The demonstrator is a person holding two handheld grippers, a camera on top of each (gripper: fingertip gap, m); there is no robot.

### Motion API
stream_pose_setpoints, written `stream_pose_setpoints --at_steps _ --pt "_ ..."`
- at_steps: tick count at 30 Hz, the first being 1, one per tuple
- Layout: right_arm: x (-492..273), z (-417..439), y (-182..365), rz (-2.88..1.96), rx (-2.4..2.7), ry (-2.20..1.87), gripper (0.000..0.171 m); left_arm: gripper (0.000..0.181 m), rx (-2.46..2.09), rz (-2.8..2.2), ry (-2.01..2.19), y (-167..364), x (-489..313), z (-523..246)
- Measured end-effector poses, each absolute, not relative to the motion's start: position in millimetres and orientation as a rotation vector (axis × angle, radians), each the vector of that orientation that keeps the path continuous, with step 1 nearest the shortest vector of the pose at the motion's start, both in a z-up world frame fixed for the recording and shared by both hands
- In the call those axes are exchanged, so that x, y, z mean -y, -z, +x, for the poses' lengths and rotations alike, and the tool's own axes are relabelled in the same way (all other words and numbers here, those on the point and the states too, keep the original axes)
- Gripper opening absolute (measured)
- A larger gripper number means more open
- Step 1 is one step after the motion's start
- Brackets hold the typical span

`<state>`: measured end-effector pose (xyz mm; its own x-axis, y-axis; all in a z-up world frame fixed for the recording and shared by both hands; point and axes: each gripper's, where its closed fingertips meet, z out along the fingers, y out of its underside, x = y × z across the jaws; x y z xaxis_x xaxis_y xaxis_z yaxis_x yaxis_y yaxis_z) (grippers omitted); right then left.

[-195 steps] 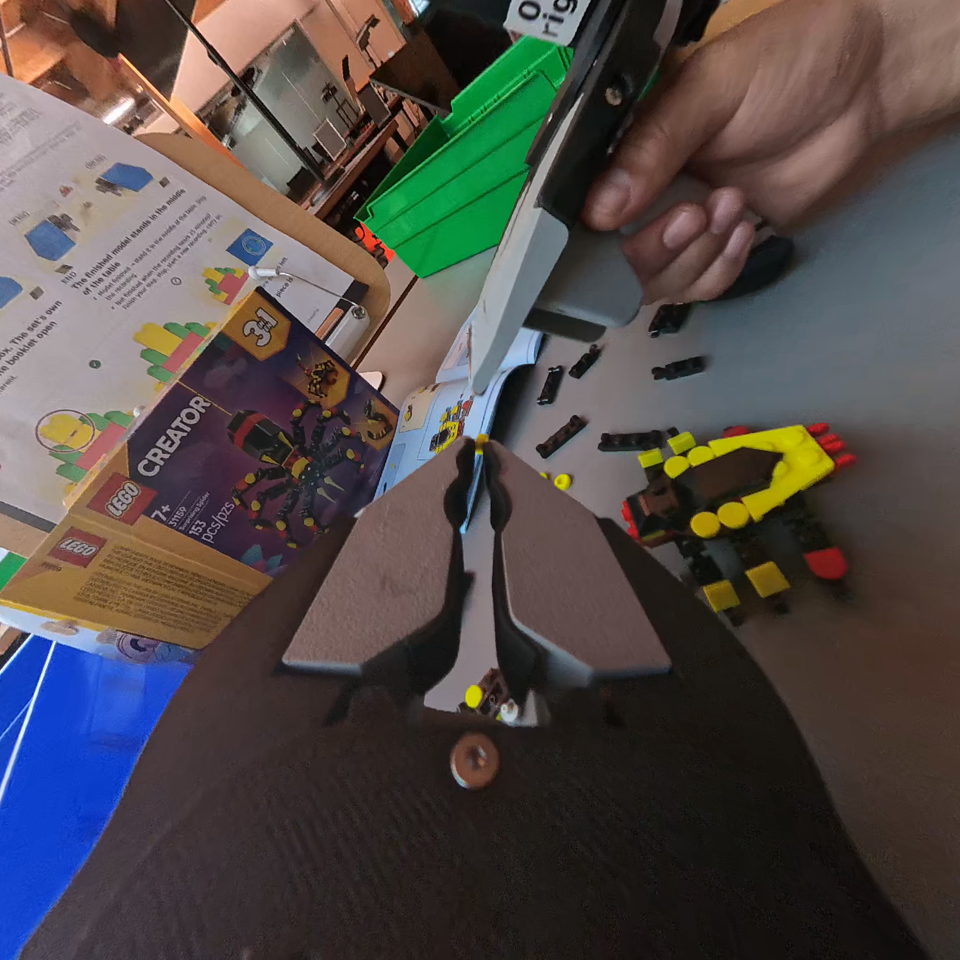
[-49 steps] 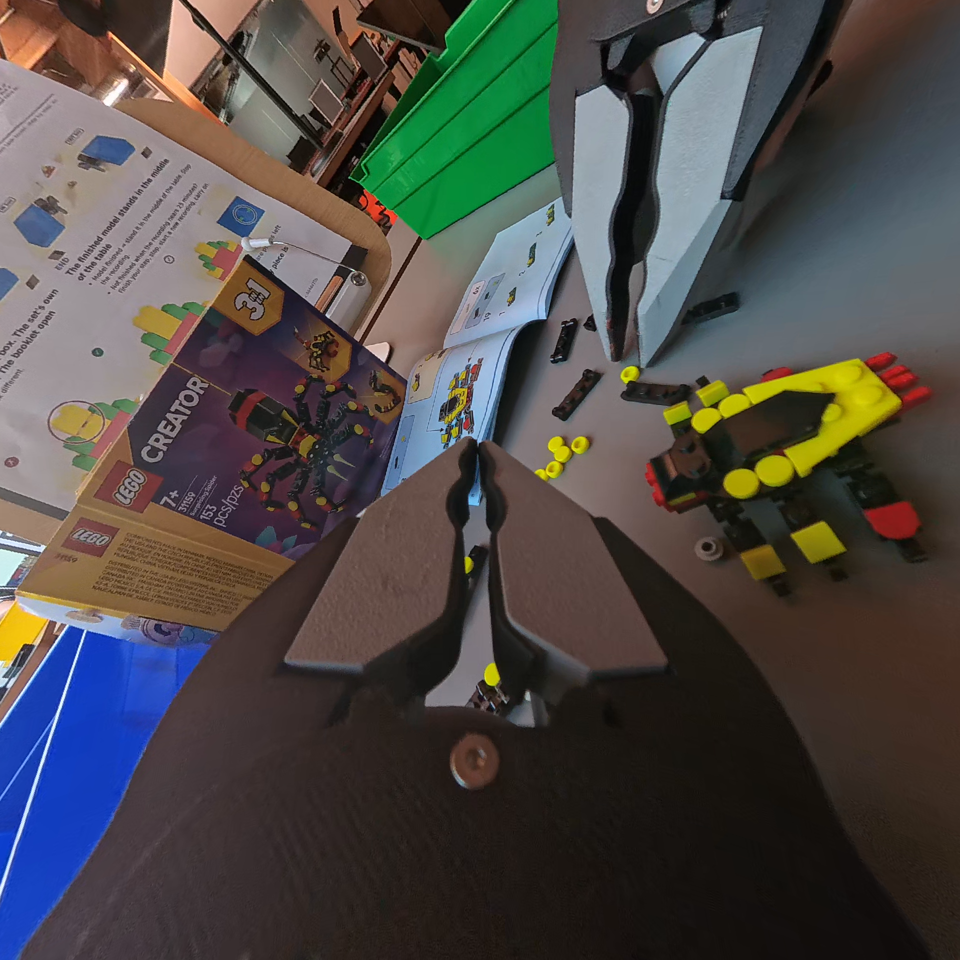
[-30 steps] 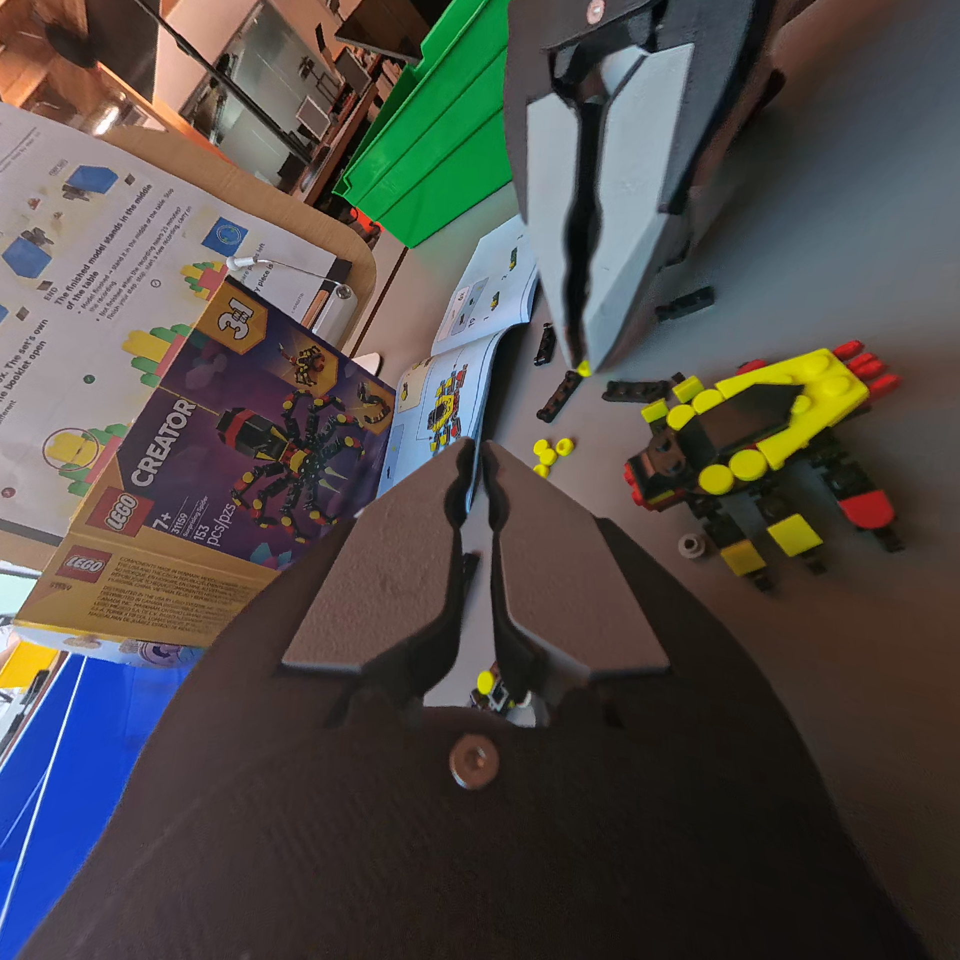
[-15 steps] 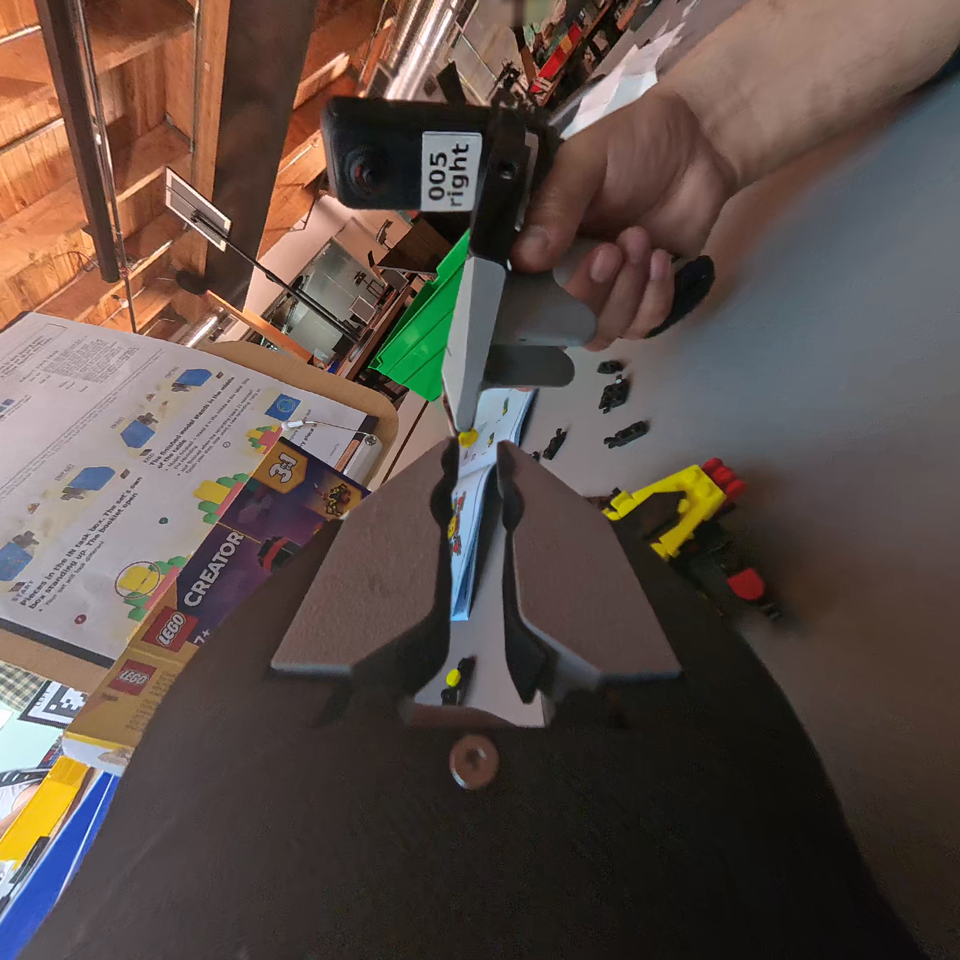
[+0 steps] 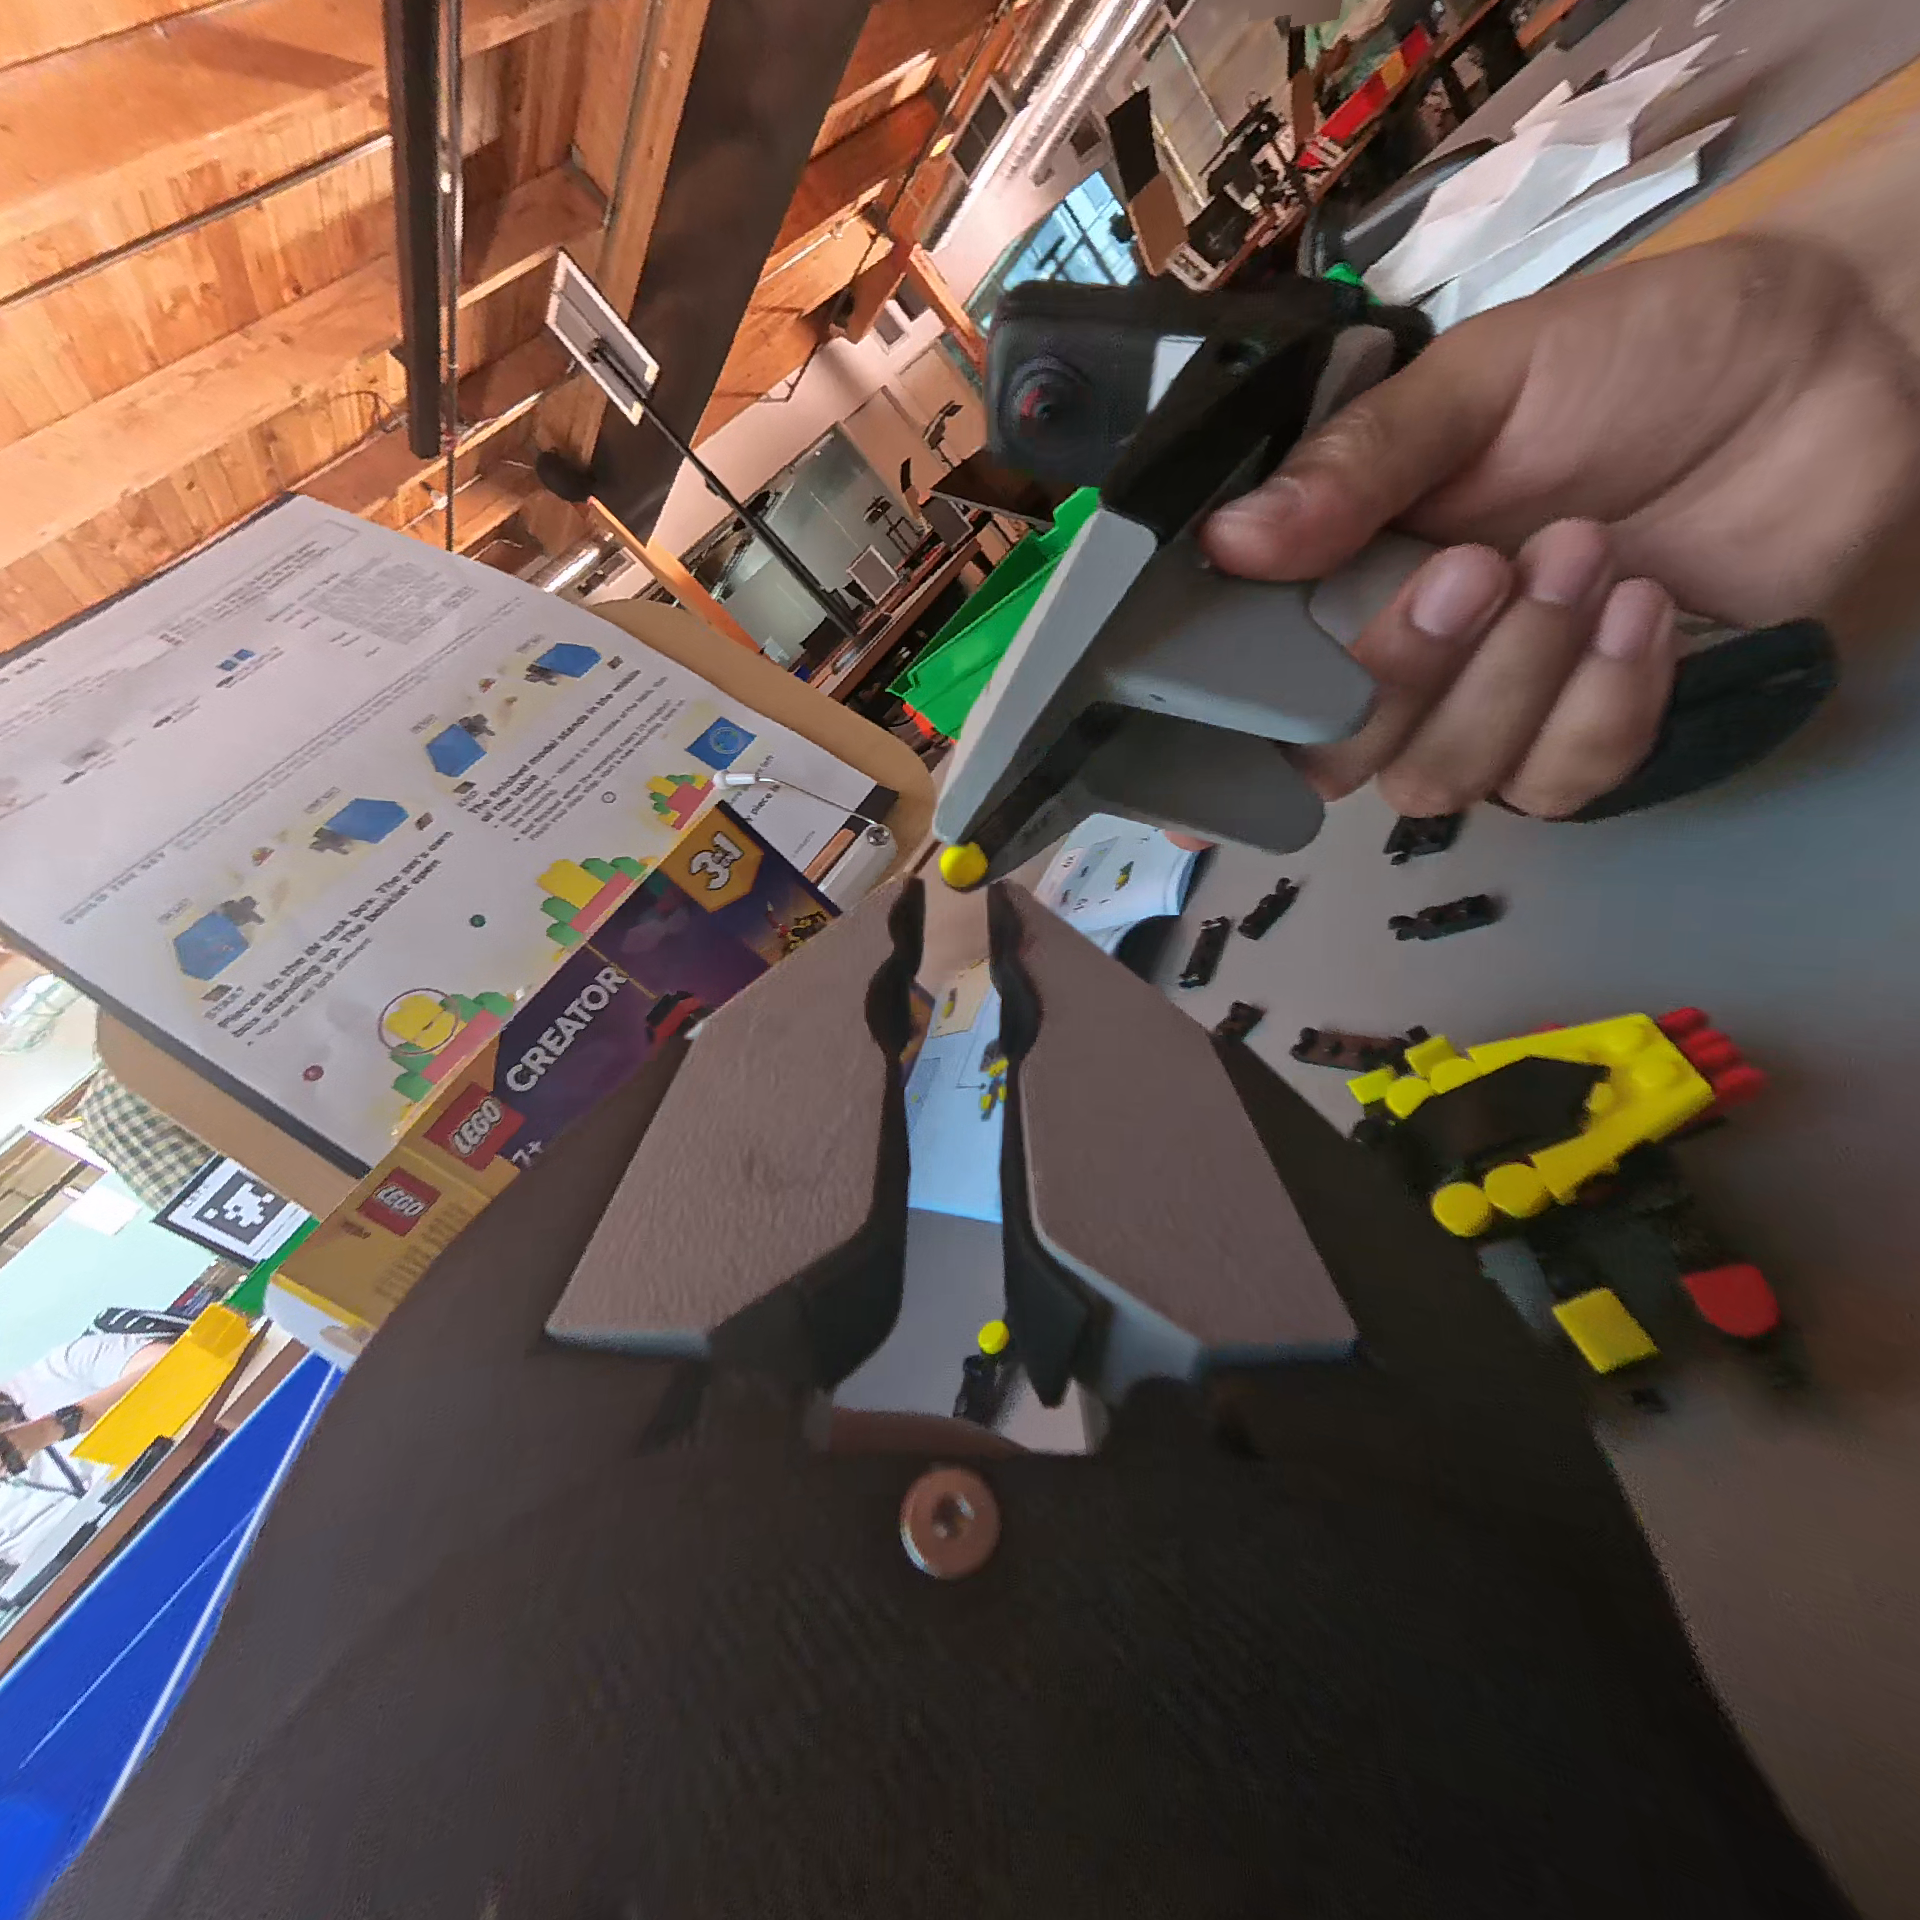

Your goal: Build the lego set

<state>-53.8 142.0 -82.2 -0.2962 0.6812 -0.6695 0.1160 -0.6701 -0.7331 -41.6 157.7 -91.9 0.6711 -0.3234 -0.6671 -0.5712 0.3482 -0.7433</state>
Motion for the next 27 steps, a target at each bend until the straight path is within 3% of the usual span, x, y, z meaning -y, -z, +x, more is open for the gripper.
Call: stream_pose_setpoints --at_steps 3,9,27 --pt "-145 -57 76 -1.551 0.903 -2.035 0.002 0.002 -0.847 -1.241 -0.182 87 -158 -45" --pt "-148 -60 71 -1.527 0.842 -1.962 0.003 0.009 -0.828 -1.225 -0.188 83 -158 -46" --pt "-152 -63 85 -1.566 0.895 -1.846 0.003 0.005 -0.869 -1.257 -0.195 89 -159 -50"
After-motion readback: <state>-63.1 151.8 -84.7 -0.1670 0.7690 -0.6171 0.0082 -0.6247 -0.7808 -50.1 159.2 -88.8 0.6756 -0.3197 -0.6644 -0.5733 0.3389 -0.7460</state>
